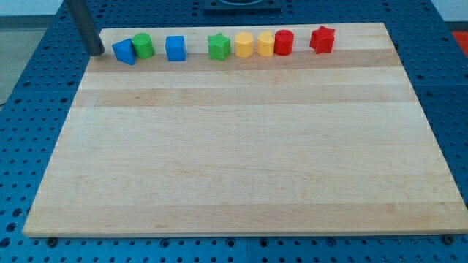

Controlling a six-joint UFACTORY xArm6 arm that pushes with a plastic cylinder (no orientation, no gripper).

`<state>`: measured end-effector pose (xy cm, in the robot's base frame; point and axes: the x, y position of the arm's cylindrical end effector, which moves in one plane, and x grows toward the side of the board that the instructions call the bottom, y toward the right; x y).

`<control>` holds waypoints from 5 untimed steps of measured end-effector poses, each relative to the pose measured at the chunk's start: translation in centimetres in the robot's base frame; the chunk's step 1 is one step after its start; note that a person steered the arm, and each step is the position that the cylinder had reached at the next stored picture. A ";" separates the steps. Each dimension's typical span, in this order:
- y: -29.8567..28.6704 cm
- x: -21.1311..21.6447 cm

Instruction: Place the triangle below the cube

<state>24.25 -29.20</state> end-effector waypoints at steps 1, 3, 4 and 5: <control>3.3 0.1; 10.2 7.1; 12.9 7.1; 10.9 9.3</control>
<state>33.51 -18.27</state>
